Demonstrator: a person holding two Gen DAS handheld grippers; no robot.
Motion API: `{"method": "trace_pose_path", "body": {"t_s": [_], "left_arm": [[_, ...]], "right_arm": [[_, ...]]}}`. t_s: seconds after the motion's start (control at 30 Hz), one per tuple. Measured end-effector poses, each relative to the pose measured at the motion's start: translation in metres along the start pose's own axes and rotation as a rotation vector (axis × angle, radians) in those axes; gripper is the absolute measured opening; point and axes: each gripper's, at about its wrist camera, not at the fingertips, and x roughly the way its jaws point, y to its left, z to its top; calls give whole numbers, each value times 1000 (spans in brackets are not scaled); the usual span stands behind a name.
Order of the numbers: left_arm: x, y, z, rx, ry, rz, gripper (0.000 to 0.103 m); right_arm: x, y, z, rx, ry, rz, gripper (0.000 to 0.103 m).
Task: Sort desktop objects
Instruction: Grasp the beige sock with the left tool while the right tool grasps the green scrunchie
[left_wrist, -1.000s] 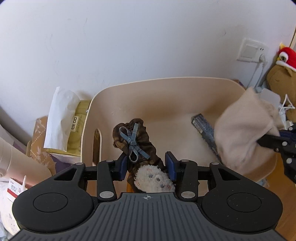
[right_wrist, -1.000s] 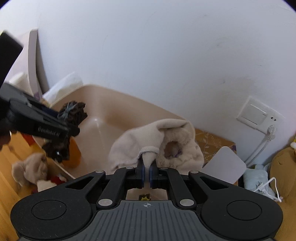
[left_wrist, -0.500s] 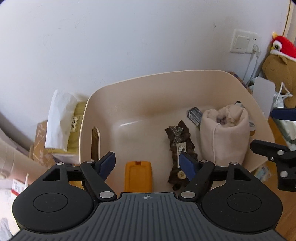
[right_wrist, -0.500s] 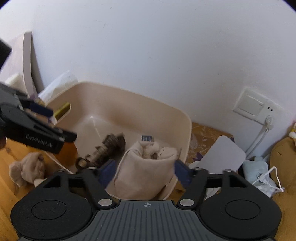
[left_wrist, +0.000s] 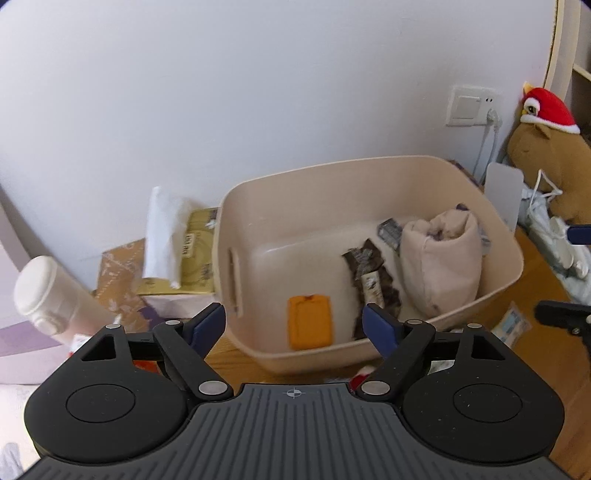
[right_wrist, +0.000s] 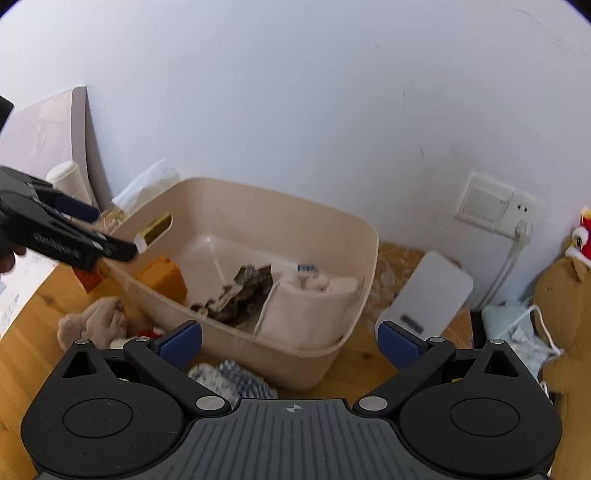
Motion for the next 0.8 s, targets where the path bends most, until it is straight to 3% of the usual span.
{"method": "trace_pose_path", "body": {"t_s": [0.13,0.47,0.6,0.8], "left_arm": [[-8,5,-22,23,-36,42,83],[4,26,-79,13,111,62,83],[14,35,-98,-35,169,75,83],[18,47,-116,-120,180,99,83]], "right_arm": [[-6,3,-14,13,16,1,103],[-8,12,-56,51,114,6,103],[-4,15,-72,54,157,-2,103],[7,23,-95,33,237,-21,103]]}}
